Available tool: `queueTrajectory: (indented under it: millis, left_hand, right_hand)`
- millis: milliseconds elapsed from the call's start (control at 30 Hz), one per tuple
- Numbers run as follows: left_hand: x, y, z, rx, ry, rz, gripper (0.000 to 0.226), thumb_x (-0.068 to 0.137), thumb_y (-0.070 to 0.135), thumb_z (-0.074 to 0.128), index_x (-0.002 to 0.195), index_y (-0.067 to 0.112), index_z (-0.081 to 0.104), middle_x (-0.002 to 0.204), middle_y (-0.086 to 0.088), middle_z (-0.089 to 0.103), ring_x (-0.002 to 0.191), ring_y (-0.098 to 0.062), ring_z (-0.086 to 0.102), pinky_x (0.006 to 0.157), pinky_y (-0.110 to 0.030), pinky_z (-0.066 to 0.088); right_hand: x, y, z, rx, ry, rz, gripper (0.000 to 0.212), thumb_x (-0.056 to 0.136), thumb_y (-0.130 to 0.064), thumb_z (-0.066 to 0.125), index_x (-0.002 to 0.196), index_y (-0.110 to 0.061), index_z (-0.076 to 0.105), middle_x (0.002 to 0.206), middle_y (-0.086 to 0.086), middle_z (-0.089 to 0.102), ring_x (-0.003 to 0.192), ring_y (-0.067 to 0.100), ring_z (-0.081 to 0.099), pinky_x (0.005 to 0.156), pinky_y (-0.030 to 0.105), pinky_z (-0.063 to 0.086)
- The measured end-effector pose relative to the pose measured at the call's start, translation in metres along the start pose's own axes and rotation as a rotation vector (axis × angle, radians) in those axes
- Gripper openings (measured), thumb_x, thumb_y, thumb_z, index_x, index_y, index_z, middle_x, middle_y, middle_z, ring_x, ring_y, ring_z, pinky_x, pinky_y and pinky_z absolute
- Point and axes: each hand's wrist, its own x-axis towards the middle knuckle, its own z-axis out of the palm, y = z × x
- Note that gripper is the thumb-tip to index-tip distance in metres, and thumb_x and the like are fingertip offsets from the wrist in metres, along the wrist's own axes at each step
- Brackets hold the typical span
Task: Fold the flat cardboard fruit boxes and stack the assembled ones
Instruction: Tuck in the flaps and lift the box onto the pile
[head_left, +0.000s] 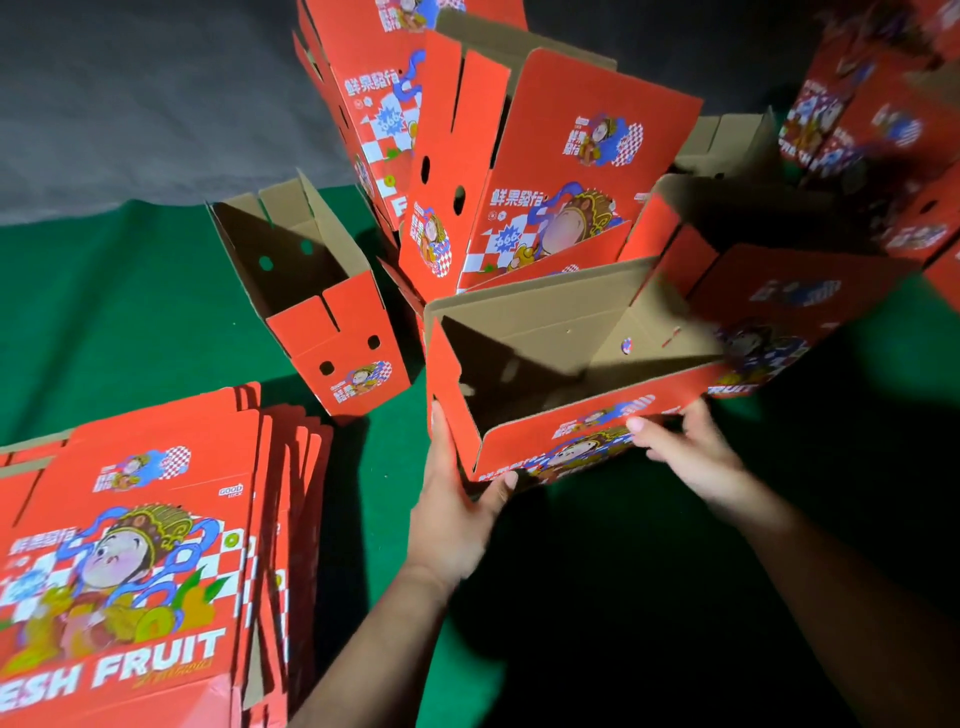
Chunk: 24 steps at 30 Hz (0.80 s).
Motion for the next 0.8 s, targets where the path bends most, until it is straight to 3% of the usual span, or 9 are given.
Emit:
queueTrajectory:
  millis: [67, 167, 267, 367, 500, 567, 633, 700, 800]
  left_hand:
    - [0.004, 0.007, -0.005, -0.013, 0.014, 0.026, 0.113, 0.083, 0.048, 0.078, 0.157, 0.055, -0.008, 0.155, 0.018, 0.046, 0.138, -0.006, 0.051, 0.119, -0.037, 0.036]
    - [0.011, 0.018, 0.002, -0.075, -0.036, 0.023, 0.102, 0.082, 0.052, 0.075, 0.162, 0.031, 0.014, 0.140, 0.016, 0.061, 0.130, -0.008, 0.059, 0.116, -0.040, 0.043]
    - [0.012, 0.024, 0.022, -0.049, -0.234, -0.003, 0.102, 0.096, 0.032, 0.070, 0.164, 0.029, -0.007, 0.153, 0.024, 0.048, 0.141, -0.002, 0.047, 0.119, -0.025, 0.035]
    - [0.015, 0.026, 0.042, 0.030, -0.343, -0.073, 0.100, 0.102, 0.020, 0.063, 0.162, 0.031, -0.016, 0.166, 0.002, 0.032, 0.148, -0.023, 0.041, 0.123, -0.036, 0.032]
    - [0.018, 0.045, 0.068, 0.130, -0.213, -0.083, 0.094, 0.098, 0.013, 0.064, 0.165, 0.029, 0.000, 0.149, -0.005, 0.055, 0.132, -0.019, 0.057, 0.107, -0.028, 0.044]
    - [0.021, 0.051, 0.080, 0.032, -0.395, -0.027, 0.085, 0.099, 0.004, 0.062, 0.162, 0.021, 0.007, 0.146, 0.004, 0.046, 0.121, 0.014, 0.052, 0.098, -0.002, 0.037]
    - [0.023, 0.054, 0.082, 0.021, -0.558, 0.060, 0.071, 0.101, -0.001, 0.057, 0.160, 0.015, 0.021, 0.150, 0.004, 0.041, 0.128, 0.010, 0.046, 0.102, 0.003, 0.029]
    - [0.022, 0.047, 0.080, 0.046, -0.490, 0.076, 0.063, 0.102, 0.002, 0.054, 0.160, 0.016, 0.032, 0.158, -0.001, 0.043, 0.140, -0.008, 0.044, 0.118, -0.013, 0.029]
    - [0.004, 0.027, 0.065, -0.055, -0.271, -0.164, 0.054, 0.103, 0.007, 0.055, 0.153, 0.018, 0.041, 0.142, -0.003, 0.059, 0.103, -0.014, 0.064, 0.094, -0.021, 0.049]
  right_hand:
    - [-0.003, 0.000, -0.003, 0.014, 0.082, -0.095, 0.079, 0.067, -0.057, 0.080, 0.133, -0.031, 0.046, 0.139, 0.008, 0.057, 0.126, 0.023, 0.062, 0.111, 0.054, 0.047]
    - [0.000, -0.014, -0.013, 0.012, 0.219, -0.175, 0.080, 0.073, -0.061, 0.079, 0.138, -0.030, 0.045, 0.140, 0.003, 0.059, 0.127, 0.021, 0.061, 0.112, 0.053, 0.045]
    - [0.003, -0.017, -0.027, 0.026, 0.320, -0.099, 0.079, 0.072, -0.062, 0.077, 0.139, -0.032, 0.047, 0.140, 0.002, 0.058, 0.124, 0.025, 0.062, 0.102, 0.051, 0.053]
    - [0.001, -0.006, -0.032, 0.120, 0.381, 0.032, 0.061, 0.081, -0.045, 0.073, 0.136, -0.033, 0.050, 0.136, 0.007, 0.060, 0.115, 0.029, 0.065, 0.079, 0.037, 0.059]
    - [-0.024, -0.010, 0.000, -0.008, 0.583, 0.056, 0.098, 0.072, -0.042, 0.064, 0.157, -0.009, 0.029, 0.154, 0.027, 0.032, 0.142, 0.038, 0.037, 0.117, 0.036, 0.035]
    - [-0.049, -0.010, 0.043, -0.017, 0.556, -0.051, 0.109, 0.064, -0.049, 0.063, 0.155, 0.000, 0.028, 0.148, 0.032, 0.028, 0.140, 0.041, 0.032, 0.121, 0.039, 0.029]
    - [-0.067, 0.000, 0.079, -0.018, 0.477, -0.085, 0.113, 0.061, -0.048, 0.070, 0.156, -0.001, 0.028, 0.143, 0.030, 0.031, 0.136, 0.039, 0.037, 0.120, 0.045, 0.031]
    - [-0.067, 0.006, 0.086, -0.061, 0.454, -0.070, 0.114, 0.064, -0.031, 0.086, 0.156, -0.001, 0.026, 0.140, 0.030, 0.035, 0.132, 0.038, 0.042, 0.118, 0.046, 0.035]
    - [-0.042, 0.000, 0.061, 0.068, 0.479, 0.154, 0.102, 0.074, -0.018, 0.092, 0.149, -0.003, 0.024, 0.141, 0.028, 0.048, 0.122, 0.035, 0.059, 0.109, 0.040, 0.045]
